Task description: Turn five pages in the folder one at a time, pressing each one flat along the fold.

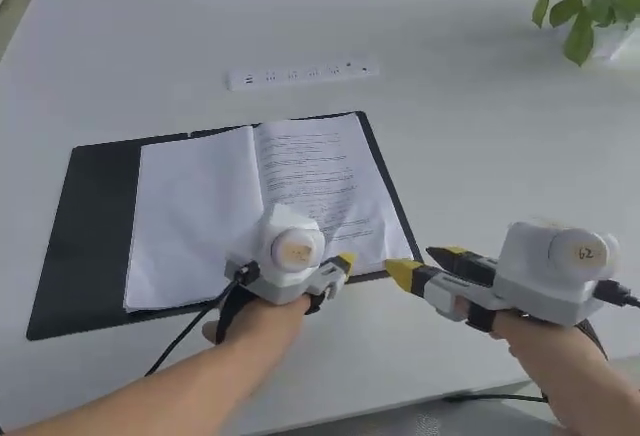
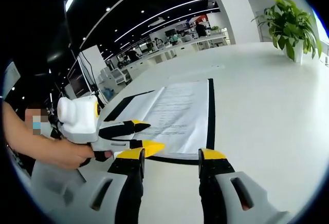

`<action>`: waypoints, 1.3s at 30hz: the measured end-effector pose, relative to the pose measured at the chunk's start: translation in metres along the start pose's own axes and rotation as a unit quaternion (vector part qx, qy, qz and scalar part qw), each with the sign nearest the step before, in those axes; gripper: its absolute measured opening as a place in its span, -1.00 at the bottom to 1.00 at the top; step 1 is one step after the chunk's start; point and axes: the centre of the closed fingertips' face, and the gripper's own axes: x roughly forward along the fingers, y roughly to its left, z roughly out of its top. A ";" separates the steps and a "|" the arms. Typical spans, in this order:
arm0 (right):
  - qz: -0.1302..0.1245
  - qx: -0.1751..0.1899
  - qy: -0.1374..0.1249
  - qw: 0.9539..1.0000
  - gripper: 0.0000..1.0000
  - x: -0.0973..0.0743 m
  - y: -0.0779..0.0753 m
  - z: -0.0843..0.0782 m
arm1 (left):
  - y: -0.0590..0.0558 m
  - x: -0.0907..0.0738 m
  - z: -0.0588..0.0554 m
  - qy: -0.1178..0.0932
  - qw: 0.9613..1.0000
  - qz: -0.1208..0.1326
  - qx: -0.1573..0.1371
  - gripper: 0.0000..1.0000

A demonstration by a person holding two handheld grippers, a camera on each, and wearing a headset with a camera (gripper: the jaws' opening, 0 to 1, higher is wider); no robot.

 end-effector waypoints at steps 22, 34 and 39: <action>-0.003 0.006 0.003 1.000 -0.20 0.011 -0.006 -0.005 | -0.004 0.003 -0.002 -0.046 0.999 -0.027 0.009 -0.63; -0.005 0.007 -0.001 1.000 -0.22 0.018 -0.004 -0.001 | 0.011 0.004 -0.001 -0.049 0.995 -0.020 -0.082 -1.00; -0.005 0.048 -0.003 0.999 -0.29 0.032 -0.007 0.004 | 0.008 0.003 -0.002 -0.051 0.996 -0.024 -0.071 -1.00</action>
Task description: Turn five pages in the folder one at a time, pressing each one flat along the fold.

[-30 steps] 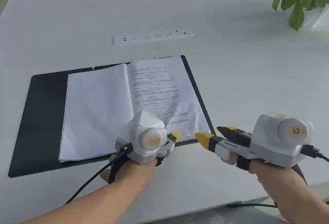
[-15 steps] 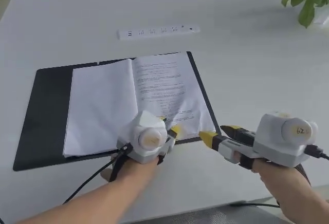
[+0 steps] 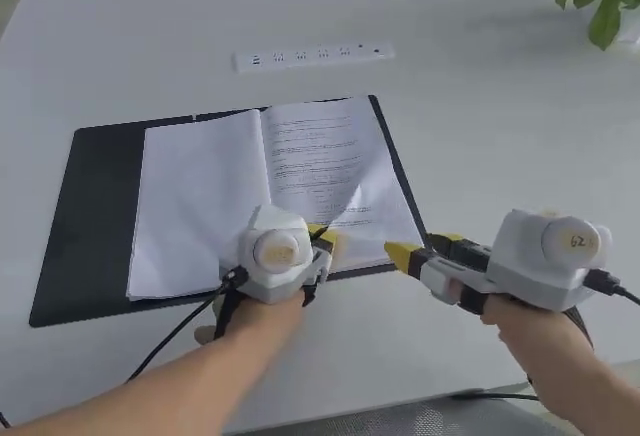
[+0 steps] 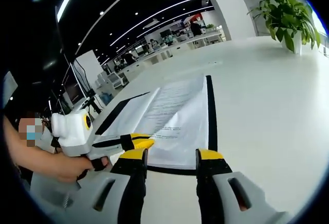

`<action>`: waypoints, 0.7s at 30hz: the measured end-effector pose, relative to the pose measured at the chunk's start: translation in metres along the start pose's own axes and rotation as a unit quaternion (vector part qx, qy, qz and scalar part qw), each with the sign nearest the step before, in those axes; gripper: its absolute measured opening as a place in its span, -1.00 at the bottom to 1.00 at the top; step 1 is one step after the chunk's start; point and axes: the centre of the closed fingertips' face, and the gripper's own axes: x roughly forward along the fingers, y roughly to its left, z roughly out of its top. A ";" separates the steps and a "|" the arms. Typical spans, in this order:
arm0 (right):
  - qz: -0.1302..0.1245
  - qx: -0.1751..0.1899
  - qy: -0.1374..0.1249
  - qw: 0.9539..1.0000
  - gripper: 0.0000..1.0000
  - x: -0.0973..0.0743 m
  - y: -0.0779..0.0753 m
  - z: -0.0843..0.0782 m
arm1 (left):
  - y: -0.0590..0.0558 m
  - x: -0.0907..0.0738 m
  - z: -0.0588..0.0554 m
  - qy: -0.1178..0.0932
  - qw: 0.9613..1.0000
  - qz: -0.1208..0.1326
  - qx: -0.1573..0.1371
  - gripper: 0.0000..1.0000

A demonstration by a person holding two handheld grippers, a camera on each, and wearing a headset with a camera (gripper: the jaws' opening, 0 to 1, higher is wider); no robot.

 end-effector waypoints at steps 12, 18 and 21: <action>-0.042 0.146 0.031 0.988 -0.84 0.028 -0.025 -0.008 | 0.000 0.000 0.000 -0.003 1.000 0.001 0.002 -0.99; -0.050 0.158 0.017 0.986 -1.00 0.028 -0.025 -0.006 | -0.001 0.000 0.001 -0.001 1.000 0.000 -0.002 -0.97; -0.048 0.164 0.003 0.985 -1.00 0.024 -0.023 -0.002 | -0.005 0.000 0.003 -0.002 1.000 -0.015 -0.024 -0.89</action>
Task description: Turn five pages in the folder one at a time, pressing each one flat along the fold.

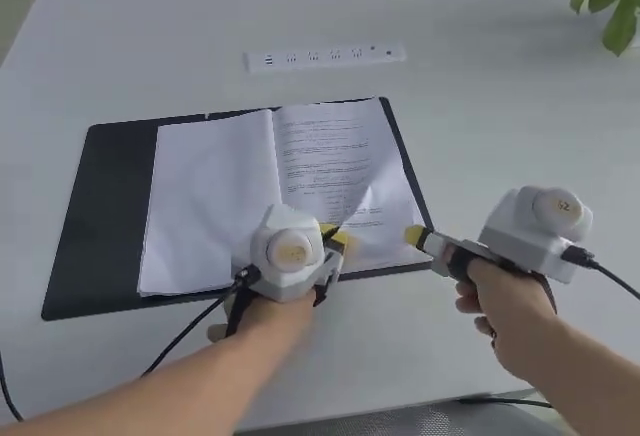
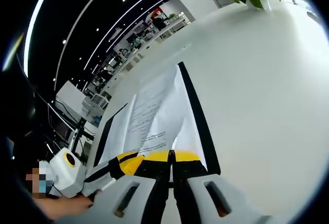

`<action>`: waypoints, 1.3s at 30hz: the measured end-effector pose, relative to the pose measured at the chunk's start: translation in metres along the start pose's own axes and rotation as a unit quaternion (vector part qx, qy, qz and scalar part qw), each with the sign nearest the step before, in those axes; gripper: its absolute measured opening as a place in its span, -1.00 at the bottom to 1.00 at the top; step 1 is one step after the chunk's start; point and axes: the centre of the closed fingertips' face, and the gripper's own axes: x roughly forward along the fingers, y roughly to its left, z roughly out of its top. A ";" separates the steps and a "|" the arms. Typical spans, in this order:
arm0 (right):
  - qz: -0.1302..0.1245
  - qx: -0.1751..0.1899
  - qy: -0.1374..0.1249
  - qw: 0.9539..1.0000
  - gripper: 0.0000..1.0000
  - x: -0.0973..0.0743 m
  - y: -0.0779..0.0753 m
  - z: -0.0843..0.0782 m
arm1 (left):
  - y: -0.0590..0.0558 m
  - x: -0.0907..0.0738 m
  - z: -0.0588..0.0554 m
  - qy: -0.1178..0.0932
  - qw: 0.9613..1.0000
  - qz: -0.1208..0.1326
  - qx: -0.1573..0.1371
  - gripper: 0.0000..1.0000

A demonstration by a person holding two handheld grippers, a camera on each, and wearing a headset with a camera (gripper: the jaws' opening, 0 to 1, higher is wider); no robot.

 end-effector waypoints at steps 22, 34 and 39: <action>0.232 -0.087 -0.079 0.965 -1.00 -0.039 0.181 0.023 | 0.068 -0.143 0.036 -0.055 0.997 0.041 -0.042 -0.47; 0.293 -0.143 -0.012 0.945 -1.00 0.010 0.271 -0.035 | 0.115 -0.226 0.037 -0.082 0.991 0.096 -0.038 -0.43; 0.287 -0.154 0.023 0.945 -1.00 0.040 0.277 -0.062 | 0.128 -0.250 0.031 -0.085 0.989 0.115 -0.043 -0.43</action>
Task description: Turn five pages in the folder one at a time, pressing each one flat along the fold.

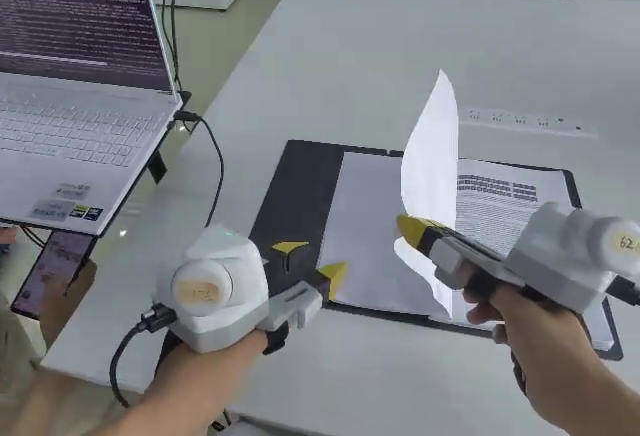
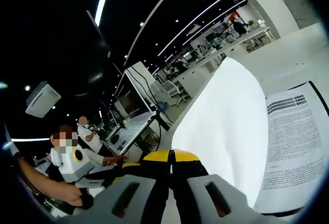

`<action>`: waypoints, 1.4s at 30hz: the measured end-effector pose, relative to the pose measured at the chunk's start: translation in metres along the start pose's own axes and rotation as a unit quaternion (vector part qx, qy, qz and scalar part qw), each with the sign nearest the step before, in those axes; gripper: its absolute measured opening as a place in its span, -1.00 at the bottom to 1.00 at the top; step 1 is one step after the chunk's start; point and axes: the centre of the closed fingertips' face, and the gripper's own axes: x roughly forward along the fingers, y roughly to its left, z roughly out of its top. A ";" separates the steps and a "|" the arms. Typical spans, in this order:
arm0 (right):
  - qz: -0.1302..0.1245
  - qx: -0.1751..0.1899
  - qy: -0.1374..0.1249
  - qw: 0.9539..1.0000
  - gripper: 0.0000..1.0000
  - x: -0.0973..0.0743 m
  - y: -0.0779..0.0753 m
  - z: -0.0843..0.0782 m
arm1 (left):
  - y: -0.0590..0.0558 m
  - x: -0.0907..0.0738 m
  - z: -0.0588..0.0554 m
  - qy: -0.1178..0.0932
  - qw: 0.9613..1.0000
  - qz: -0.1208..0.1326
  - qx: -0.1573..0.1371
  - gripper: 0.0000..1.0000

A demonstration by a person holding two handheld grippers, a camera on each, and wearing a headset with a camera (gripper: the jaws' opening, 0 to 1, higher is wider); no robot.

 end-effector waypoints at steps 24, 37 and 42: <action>-0.034 0.011 0.152 0.988 -1.00 0.069 -0.035 -0.110 | 0.033 -0.025 -0.032 0.027 0.998 0.043 -0.020 -0.44; 0.006 0.047 0.110 0.993 -0.89 0.052 -0.024 -0.086 | 0.030 -0.004 -0.042 0.043 0.998 0.036 -0.015 -0.45; 0.002 0.047 0.080 0.996 -0.89 0.033 -0.033 -0.058 | 0.023 0.011 -0.049 0.057 0.998 0.020 0.000 -0.45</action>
